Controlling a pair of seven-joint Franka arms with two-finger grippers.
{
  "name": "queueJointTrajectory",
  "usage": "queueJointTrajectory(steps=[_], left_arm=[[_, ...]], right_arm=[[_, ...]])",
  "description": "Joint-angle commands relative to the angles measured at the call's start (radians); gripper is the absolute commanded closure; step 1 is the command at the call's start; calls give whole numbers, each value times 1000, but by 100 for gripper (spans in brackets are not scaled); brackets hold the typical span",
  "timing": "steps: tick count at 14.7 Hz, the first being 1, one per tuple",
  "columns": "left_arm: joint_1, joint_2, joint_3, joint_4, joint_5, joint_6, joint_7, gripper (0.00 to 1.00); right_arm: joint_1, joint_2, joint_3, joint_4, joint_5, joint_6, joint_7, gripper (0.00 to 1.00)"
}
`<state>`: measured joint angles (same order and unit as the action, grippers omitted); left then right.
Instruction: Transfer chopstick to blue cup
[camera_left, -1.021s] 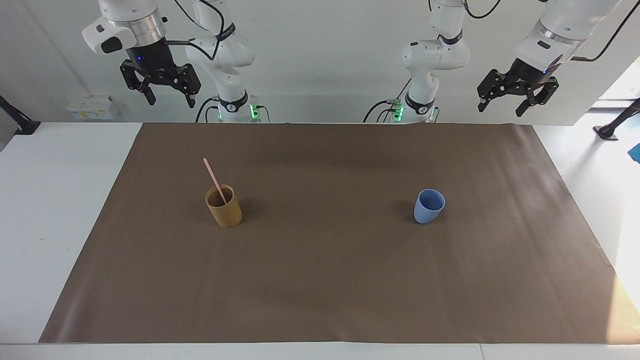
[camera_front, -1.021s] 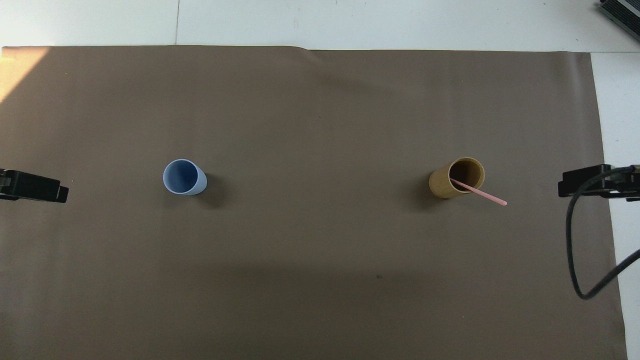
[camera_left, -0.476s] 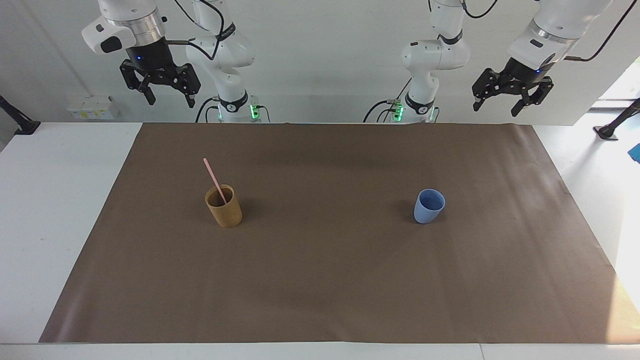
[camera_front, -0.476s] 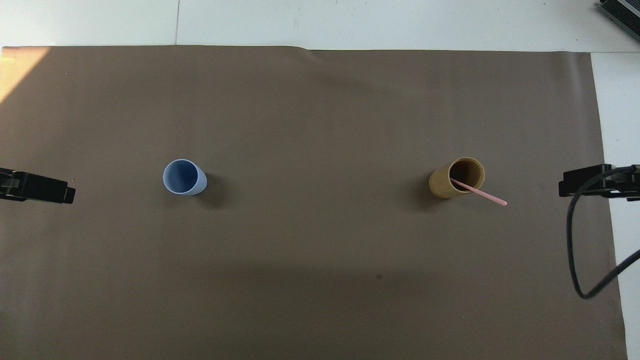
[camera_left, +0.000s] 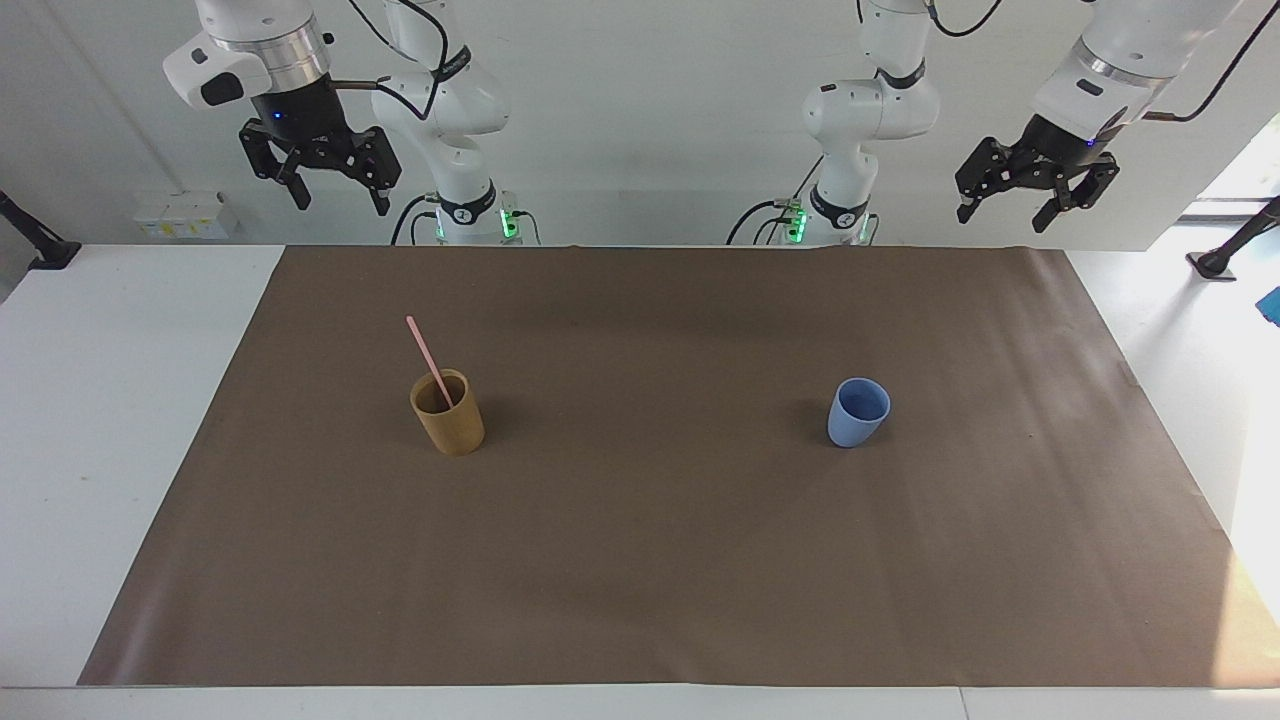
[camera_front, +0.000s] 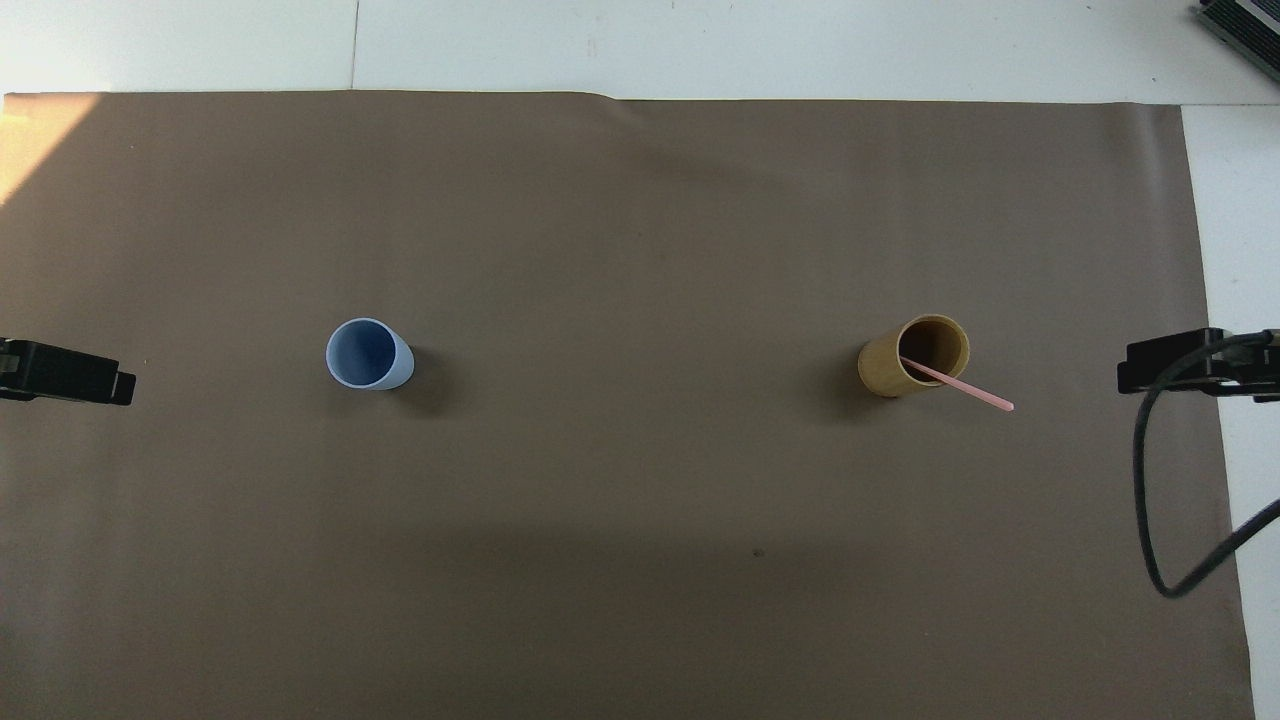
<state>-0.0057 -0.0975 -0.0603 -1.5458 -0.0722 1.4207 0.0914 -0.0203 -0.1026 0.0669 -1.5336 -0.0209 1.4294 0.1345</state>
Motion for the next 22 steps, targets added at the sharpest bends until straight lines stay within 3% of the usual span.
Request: queueJointTrajectory(steps=[1, 5, 9, 14, 19, 20, 22], left_arm=[[21, -24, -3, -40, -9, 36, 16, 0], [20, -10, -3, -202, -9, 228, -2, 0], [-13, 56, -6, -396, -9, 564, -85, 0], [-75, 226, -6, -407, -9, 747, -251, 0], [-88, 234, -7, -502, -9, 839, -259, 0], [-86, 237, -7, -508, -11, 849, -249, 4], [-86, 234, -7, -527, -11, 850, -245, 54]], right_arm=[[-18, -22, 2, -28, 21, 23, -26, 0], [-18, -22, 2, -28, 21, 23, -26, 0], [-18, -22, 2, -28, 21, 23, -26, 0], [-18, -22, 2, -28, 21, 23, -27, 0], [-18, -22, 2, -28, 21, 23, -26, 0], [-18, -22, 2, -28, 21, 23, -26, 0], [-18, -22, 2, -28, 21, 23, -26, 0]])
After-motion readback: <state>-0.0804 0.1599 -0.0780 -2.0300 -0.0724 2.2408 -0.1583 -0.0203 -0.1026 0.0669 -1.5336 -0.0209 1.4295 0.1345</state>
